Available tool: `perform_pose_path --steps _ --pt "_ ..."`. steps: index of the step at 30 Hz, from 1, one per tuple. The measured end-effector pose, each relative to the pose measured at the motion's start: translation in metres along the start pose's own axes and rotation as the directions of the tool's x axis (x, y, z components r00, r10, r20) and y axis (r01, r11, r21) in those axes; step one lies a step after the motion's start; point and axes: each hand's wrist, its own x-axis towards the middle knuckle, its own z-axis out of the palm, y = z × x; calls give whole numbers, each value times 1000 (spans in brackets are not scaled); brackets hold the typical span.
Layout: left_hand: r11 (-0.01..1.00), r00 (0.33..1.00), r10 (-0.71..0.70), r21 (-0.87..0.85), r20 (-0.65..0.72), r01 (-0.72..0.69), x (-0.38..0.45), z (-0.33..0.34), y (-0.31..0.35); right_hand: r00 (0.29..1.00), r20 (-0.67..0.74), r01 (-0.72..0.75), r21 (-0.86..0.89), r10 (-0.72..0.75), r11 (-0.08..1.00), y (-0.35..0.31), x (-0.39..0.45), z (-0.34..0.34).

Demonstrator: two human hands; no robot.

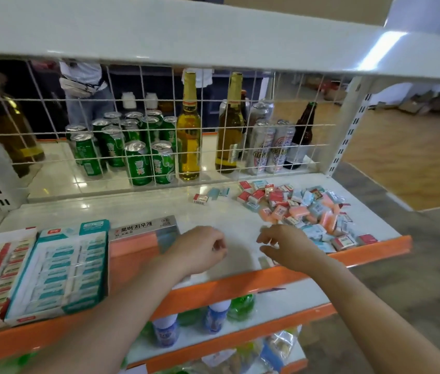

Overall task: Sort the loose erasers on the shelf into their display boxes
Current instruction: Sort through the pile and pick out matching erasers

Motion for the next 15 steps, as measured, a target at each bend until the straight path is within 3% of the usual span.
perform_pose_path --steps 10,15 --pt "997 998 39 -62 56 -36 39 31 37 988 -42 -146 79 150 986 49 -20 -2" --pt "996 993 -9 -89 120 20 55 50 53 984 -58 -163 69 167 984 64 -21 -6"
